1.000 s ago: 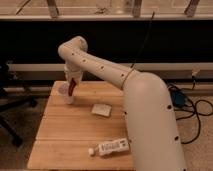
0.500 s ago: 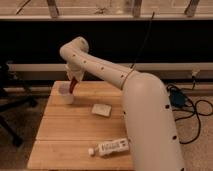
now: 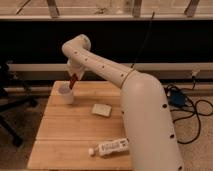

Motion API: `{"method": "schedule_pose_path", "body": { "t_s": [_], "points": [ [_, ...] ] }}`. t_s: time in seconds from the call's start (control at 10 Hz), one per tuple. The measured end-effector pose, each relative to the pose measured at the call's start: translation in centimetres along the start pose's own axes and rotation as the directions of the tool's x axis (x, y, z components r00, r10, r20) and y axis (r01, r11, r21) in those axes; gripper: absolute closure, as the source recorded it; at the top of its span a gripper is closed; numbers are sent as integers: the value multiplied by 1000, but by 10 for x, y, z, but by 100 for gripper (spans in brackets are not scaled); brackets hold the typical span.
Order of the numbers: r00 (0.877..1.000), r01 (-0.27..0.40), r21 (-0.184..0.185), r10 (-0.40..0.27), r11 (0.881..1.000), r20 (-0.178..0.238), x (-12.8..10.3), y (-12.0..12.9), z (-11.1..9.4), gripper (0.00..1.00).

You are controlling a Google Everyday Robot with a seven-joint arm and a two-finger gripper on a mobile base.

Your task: Place the pepper in the ceramic cup

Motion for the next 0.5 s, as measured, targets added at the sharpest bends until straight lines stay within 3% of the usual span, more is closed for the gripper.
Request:
{"method": "schedule_pose_path", "body": {
  "t_s": [0.2,0.5],
  "points": [
    [1000,1,13,-1,1000,-4,3,-6,1,91],
    [1000,11,35,-11,999,-4,-2,-17,4,61]
  ]
}}
